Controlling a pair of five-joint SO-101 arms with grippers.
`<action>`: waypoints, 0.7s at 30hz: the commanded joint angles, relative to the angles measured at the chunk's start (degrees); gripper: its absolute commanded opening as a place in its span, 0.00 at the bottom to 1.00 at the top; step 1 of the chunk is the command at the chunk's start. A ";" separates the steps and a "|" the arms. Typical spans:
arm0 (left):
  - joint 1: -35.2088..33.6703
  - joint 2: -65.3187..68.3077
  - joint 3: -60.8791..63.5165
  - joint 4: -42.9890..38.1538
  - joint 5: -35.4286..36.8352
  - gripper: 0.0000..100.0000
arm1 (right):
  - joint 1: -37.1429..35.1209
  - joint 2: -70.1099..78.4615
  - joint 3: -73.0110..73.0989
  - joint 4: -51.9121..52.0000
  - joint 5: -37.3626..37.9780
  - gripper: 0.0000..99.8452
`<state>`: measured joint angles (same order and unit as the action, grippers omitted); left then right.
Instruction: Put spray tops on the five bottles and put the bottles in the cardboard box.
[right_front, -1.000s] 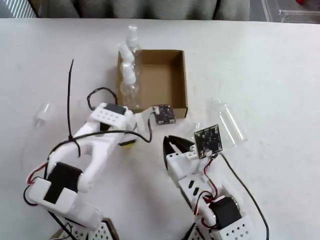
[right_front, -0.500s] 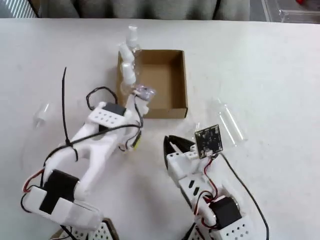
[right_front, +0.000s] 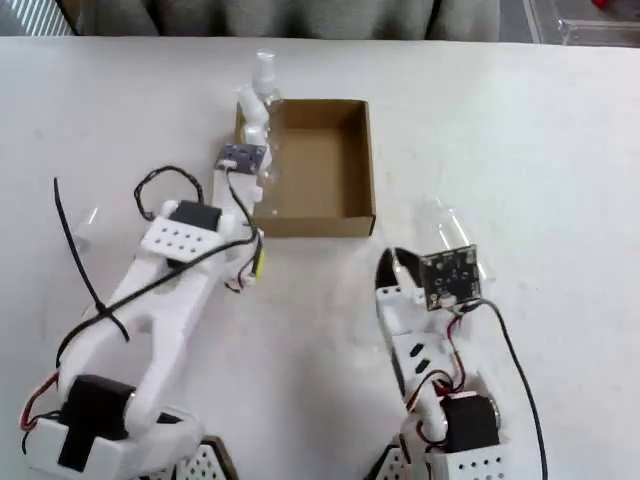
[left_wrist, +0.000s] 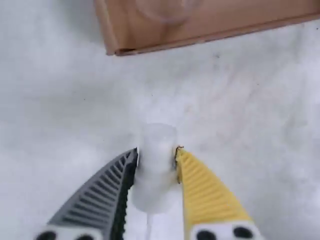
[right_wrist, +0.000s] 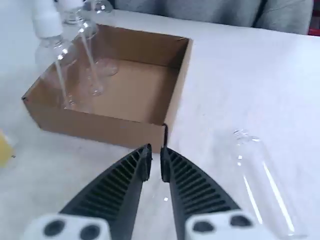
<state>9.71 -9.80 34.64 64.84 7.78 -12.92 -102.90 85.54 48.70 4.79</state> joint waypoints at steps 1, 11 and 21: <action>-0.57 -4.00 -0.09 0.53 0.70 0.02 | 6.73 0.04 -5.63 0.40 2.29 0.02; -4.00 -3.03 0.62 -2.81 0.26 0.02 | 10.15 17.19 -11.96 1.27 10.29 0.02; -4.62 -1.80 0.35 -3.60 0.18 0.02 | 13.76 58.42 -39.30 11.38 22.68 0.11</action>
<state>5.76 -10.95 35.78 62.46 7.78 -2.29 -60.97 60.84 53.71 23.69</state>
